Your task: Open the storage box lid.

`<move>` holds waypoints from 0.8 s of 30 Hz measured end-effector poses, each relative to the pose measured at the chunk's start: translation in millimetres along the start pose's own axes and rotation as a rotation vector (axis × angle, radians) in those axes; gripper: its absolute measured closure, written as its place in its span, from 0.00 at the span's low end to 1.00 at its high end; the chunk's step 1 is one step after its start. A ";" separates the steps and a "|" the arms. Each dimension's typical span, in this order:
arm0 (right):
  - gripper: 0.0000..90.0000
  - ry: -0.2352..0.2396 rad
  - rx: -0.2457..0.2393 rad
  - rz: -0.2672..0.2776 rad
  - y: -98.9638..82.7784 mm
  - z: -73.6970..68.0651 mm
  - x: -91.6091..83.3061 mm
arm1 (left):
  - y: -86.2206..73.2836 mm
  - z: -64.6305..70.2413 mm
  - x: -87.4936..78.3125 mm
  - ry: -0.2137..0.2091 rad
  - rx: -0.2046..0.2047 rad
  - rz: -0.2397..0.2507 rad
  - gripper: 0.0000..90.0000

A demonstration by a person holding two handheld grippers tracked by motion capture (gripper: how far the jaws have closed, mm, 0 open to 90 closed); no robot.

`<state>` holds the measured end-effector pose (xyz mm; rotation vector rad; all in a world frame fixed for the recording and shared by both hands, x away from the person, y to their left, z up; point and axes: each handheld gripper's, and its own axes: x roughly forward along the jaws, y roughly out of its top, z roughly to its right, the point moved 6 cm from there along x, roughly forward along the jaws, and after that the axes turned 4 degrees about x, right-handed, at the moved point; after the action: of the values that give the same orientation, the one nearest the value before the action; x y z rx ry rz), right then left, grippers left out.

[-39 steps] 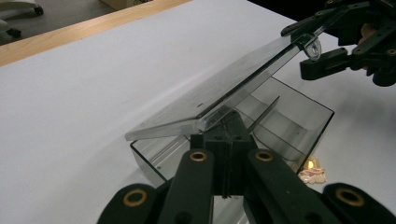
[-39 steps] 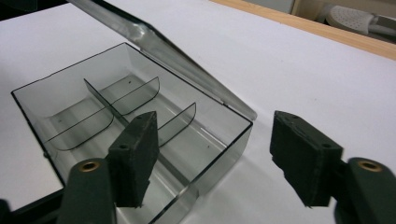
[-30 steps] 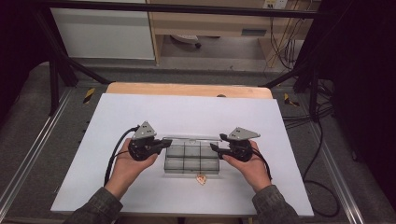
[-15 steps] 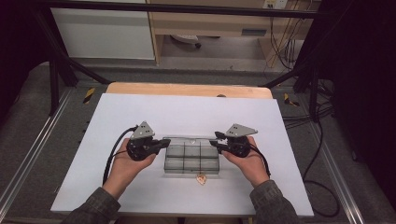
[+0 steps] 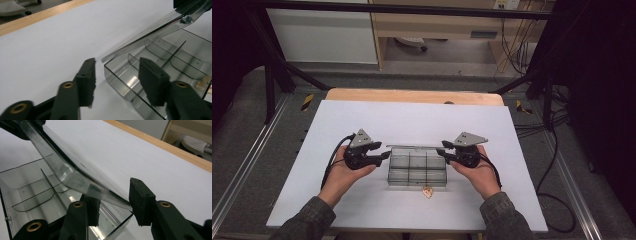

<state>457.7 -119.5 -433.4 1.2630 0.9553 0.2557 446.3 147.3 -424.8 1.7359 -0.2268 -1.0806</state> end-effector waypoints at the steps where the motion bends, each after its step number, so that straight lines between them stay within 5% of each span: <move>1: 0.69 0.000 0.000 0.000 0.2 0.1 0.1 | 1.4 0.5 2.8 0.006 0.009 -0.005 0.45; 4: 0.69 -0.001 0.001 -0.001 0.9 0.2 0.3 | 7.4 2.3 11.2 0.007 0.025 0.000 0.35; 12: 0.70 -0.003 0.004 0.005 4.1 1.7 1.4 | 19.4 4.7 28.2 -0.005 0.038 0.057 0.36; 24: 0.72 -0.007 0.016 0.020 8.5 6.2 4.1 | 21.9 2.8 37.3 -0.016 0.014 0.073 0.58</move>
<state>467.5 -118.2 -427.8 1.2876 0.9414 0.2596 472.9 113.2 -427.3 1.7187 -0.3066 -1.0420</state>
